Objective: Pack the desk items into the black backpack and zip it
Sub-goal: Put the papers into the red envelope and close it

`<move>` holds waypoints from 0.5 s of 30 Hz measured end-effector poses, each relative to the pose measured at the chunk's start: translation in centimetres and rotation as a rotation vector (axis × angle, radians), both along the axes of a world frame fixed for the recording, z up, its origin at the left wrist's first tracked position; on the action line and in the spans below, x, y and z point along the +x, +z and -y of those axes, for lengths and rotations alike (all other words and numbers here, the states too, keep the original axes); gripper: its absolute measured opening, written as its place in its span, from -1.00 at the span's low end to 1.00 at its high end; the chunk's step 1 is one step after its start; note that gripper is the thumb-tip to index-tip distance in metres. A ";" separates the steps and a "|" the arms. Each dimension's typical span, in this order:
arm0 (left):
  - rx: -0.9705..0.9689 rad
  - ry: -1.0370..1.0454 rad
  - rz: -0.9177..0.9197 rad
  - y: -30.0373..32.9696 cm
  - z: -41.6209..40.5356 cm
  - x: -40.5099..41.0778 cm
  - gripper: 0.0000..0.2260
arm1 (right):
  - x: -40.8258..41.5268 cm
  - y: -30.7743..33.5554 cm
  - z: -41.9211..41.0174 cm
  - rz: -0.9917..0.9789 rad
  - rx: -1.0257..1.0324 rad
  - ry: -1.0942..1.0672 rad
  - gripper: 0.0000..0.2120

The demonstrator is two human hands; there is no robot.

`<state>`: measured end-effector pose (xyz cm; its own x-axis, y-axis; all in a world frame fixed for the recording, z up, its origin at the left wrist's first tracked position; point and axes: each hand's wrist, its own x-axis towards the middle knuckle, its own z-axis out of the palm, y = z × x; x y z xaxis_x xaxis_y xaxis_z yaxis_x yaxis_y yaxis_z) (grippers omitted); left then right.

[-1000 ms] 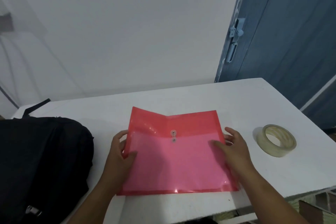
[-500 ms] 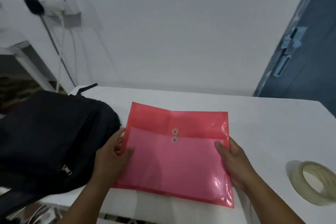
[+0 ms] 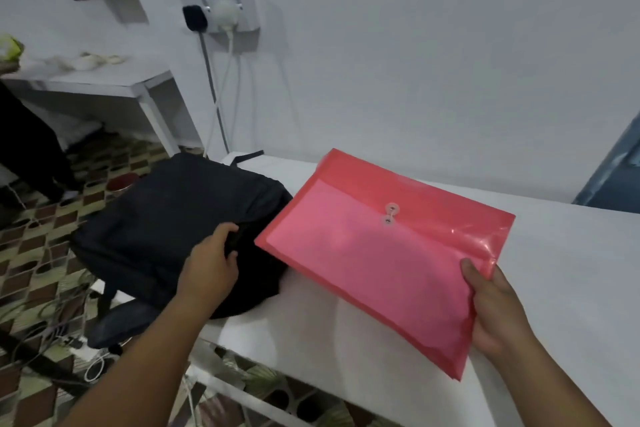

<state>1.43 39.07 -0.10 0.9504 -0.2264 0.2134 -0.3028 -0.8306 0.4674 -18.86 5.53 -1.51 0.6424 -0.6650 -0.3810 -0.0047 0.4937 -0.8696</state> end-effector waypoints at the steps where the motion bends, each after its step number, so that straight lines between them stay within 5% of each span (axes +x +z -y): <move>1: -0.029 0.014 0.044 0.9 -0.6 0.8 -0.64 | 0.5 0.4 -0.8 0.006 -0.015 -0.003 -0.79; 8: 0.238 -0.002 0.213 3.7 -4.4 6.3 -0.77 | 3.6 1.2 -6.5 -0.072 -0.262 -0.083 -0.84; 12: 0.618 -0.110 0.408 3.5 -3.9 7.0 -0.85 | 4.1 1.9 -9.3 -0.175 -0.513 -0.130 -0.89; 15: 0.918 -0.252 0.463 1.9 -3.7 6.5 -0.39 | 4.2 2.8 -11.6 -0.202 -0.633 -0.169 -0.86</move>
<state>7.96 42.76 1.79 0.7231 -0.6643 0.1894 -0.5039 -0.6949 -0.5130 -14.65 17.16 1.30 0.4677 -0.8838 0.0128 -0.1652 -0.1016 -0.9810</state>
